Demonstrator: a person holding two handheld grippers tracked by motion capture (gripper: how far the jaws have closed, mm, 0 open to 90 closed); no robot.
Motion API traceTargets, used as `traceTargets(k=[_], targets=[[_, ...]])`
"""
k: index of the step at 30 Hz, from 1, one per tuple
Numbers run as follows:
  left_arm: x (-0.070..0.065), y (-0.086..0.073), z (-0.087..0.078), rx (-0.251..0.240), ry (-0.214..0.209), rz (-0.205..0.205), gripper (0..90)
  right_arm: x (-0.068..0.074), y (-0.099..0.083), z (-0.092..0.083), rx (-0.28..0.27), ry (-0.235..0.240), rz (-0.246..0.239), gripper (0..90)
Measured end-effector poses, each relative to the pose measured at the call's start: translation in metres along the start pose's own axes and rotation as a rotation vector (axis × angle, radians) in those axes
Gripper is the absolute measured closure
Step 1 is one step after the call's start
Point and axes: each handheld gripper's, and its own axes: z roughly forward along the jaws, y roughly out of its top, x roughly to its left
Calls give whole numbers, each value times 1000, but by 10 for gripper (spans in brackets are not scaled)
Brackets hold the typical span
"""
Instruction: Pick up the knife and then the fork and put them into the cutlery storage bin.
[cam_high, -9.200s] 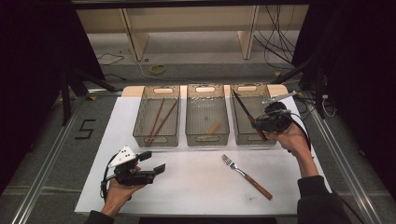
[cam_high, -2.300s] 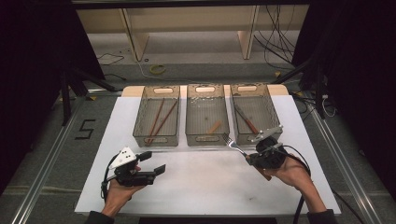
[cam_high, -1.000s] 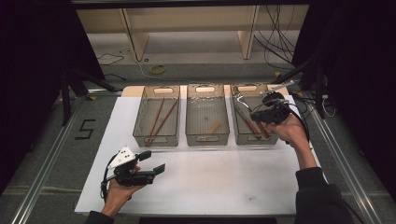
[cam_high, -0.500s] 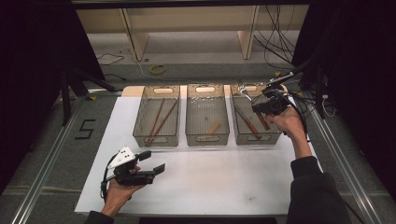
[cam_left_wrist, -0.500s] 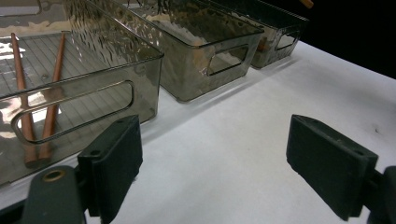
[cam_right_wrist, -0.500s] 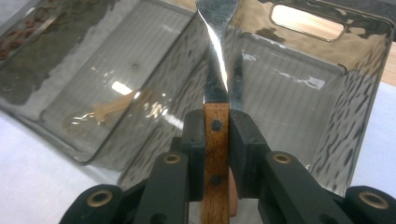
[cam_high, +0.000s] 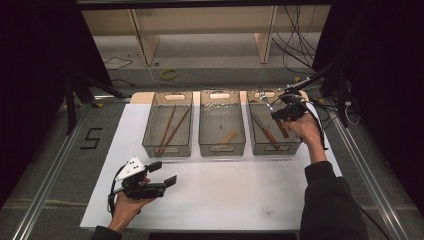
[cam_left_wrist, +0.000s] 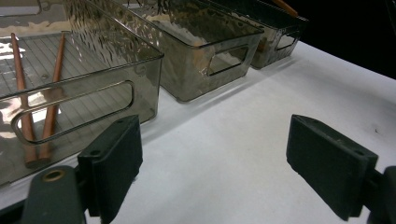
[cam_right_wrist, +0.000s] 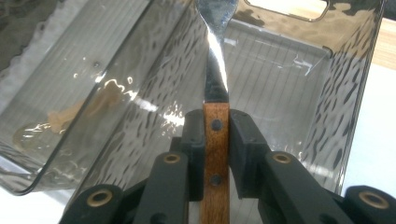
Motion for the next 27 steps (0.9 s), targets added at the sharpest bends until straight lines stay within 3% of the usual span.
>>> traceTargets(k=[27], targets=[[0,0,0,1,0,2,178,2,-3,22,43,-18,0,779]])
